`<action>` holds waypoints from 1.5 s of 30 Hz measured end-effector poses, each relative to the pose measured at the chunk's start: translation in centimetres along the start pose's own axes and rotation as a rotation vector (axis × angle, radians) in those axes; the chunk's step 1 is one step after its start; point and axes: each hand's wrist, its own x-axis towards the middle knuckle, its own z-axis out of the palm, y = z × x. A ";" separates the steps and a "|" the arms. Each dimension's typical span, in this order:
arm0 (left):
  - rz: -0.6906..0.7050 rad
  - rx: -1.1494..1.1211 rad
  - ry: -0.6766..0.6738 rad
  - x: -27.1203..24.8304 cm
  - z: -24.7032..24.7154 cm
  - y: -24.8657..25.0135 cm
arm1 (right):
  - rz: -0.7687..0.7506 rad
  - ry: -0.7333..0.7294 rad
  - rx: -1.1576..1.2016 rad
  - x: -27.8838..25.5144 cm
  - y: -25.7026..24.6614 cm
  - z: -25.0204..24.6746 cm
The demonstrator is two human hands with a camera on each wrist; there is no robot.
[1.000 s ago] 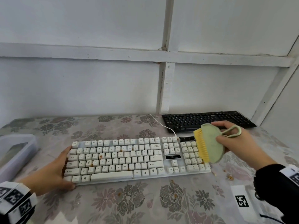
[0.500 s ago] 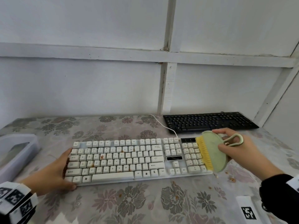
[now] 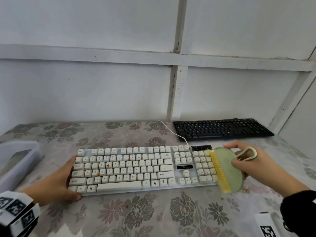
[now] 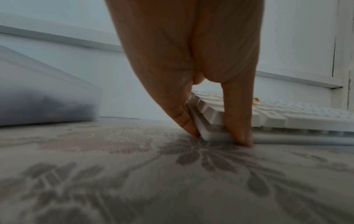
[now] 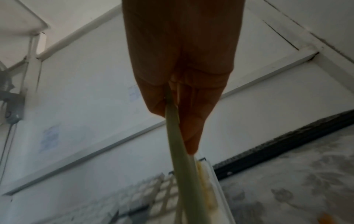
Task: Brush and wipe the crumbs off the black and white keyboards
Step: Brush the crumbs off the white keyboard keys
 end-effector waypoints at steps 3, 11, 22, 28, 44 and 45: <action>0.007 -0.005 0.005 0.1 0.0 -0.1 | -0.041 0.059 -0.025 0.7 -1.1 -0.8; 0.000 -0.024 -0.017 0.2 -0.2 -0.7 | -0.084 0.155 -0.034 1.7 -1.9 1.4; -0.036 -0.009 -0.016 0.4 -0.2 -1.0 | -0.089 0.171 0.033 1.6 -2.2 0.6; -0.061 0.033 -0.024 0.4 0.0 -0.4 | -0.032 0.075 0.006 0.4 -1.0 1.6; -0.071 -0.003 0.002 0.1 0.0 -0.4 | -0.009 0.082 0.010 0.3 -1.4 0.7; -0.076 0.005 0.000 0.1 -0.1 -0.4 | -0.027 0.127 0.016 0.6 -1.6 0.6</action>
